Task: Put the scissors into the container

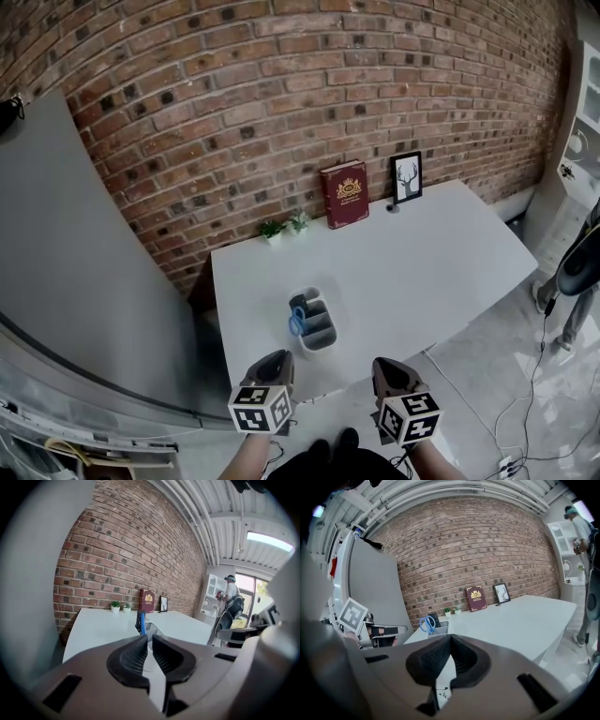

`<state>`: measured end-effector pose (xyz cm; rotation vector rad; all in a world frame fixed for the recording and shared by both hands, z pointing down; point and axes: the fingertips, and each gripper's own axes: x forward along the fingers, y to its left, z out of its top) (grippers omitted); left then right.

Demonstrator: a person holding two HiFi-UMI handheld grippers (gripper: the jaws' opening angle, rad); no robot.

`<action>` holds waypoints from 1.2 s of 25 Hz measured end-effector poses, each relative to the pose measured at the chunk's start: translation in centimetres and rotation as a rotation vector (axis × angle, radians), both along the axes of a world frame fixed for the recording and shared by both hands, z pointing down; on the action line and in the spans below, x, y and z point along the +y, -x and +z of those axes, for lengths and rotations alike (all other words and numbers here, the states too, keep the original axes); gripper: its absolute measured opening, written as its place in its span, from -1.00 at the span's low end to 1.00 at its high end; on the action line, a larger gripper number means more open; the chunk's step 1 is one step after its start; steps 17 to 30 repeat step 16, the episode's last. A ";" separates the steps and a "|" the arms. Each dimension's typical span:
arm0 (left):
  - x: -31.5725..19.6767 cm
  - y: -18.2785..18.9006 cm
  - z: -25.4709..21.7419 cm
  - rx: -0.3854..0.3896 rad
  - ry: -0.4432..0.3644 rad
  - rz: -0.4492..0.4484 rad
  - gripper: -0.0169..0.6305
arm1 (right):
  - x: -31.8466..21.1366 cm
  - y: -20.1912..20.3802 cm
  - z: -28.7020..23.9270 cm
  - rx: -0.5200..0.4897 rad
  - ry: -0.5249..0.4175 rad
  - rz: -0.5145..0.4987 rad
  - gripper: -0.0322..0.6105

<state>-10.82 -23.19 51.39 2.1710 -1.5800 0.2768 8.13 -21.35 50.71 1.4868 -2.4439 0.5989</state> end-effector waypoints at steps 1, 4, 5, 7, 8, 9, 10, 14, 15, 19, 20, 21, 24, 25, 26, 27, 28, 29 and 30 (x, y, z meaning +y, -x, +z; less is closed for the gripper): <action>0.0 0.0 0.1 0.000 0.000 0.002 -0.84 | -0.1 0.0 0.0 0.002 -0.001 0.000 -0.90; -0.2 -0.1 0.1 -0.002 0.000 0.006 -0.84 | -0.2 0.1 0.0 0.007 -0.001 -0.002 -0.90; -0.3 -0.1 0.2 -0.004 -0.001 0.008 -0.84 | -0.2 0.1 0.1 0.009 -0.001 0.000 -0.90; -0.3 -0.1 0.2 -0.007 0.000 0.011 -0.84 | -0.3 0.1 0.2 0.008 0.001 0.002 -0.90; -0.3 -0.1 0.3 -0.008 0.002 0.012 -0.84 | -0.3 0.2 0.2 0.007 0.002 0.002 -0.90; -0.3 -0.1 0.3 -0.008 0.004 0.011 -0.84 | -0.2 0.2 0.2 0.006 0.004 0.001 -0.90; -0.3 -0.1 0.3 -0.009 0.006 0.011 -0.84 | -0.2 0.2 0.2 0.006 0.006 -0.001 -0.90; -0.3 -0.1 0.3 -0.011 0.010 0.014 -0.84 | -0.1 0.4 0.3 0.005 0.015 -0.003 -0.90; -0.3 -0.1 0.3 -0.012 0.010 0.016 -0.84 | -0.1 0.5 0.3 0.004 0.015 -0.002 -0.90; -0.4 -0.1 0.3 -0.013 0.011 0.019 -0.84 | -0.1 0.5 0.4 0.002 0.015 -0.001 -0.90; -0.4 -0.1 0.3 -0.013 0.011 0.019 -0.84 | -0.1 0.5 0.4 0.002 0.015 -0.001 -0.90; -0.4 -0.1 0.3 -0.013 0.011 0.019 -0.84 | -0.1 0.5 0.4 0.002 0.015 -0.001 -0.90; -0.4 -0.1 0.3 -0.013 0.011 0.019 -0.84 | -0.1 0.5 0.4 0.002 0.015 -0.001 -0.90; -0.4 -0.1 0.3 -0.013 0.011 0.019 -0.84 | -0.1 0.5 0.4 0.002 0.015 -0.001 -0.90; -0.4 -0.1 0.3 -0.013 0.011 0.019 -0.84 | -0.1 0.5 0.4 0.002 0.015 -0.001 -0.90; -0.4 -0.1 0.3 -0.013 0.011 0.019 -0.84 | -0.1 0.5 0.4 0.002 0.015 -0.001 -0.90; -0.4 -0.1 0.3 -0.013 0.011 0.019 -0.84 | -0.1 0.5 0.4 0.002 0.015 -0.001 -0.90; -0.4 -0.1 0.3 -0.013 0.011 0.019 -0.84 | -0.1 0.5 0.4 0.002 0.015 -0.001 -0.90; -0.4 -0.1 0.3 -0.013 0.011 0.019 -0.84 | -0.1 0.5 0.4 0.002 0.015 -0.001 -0.90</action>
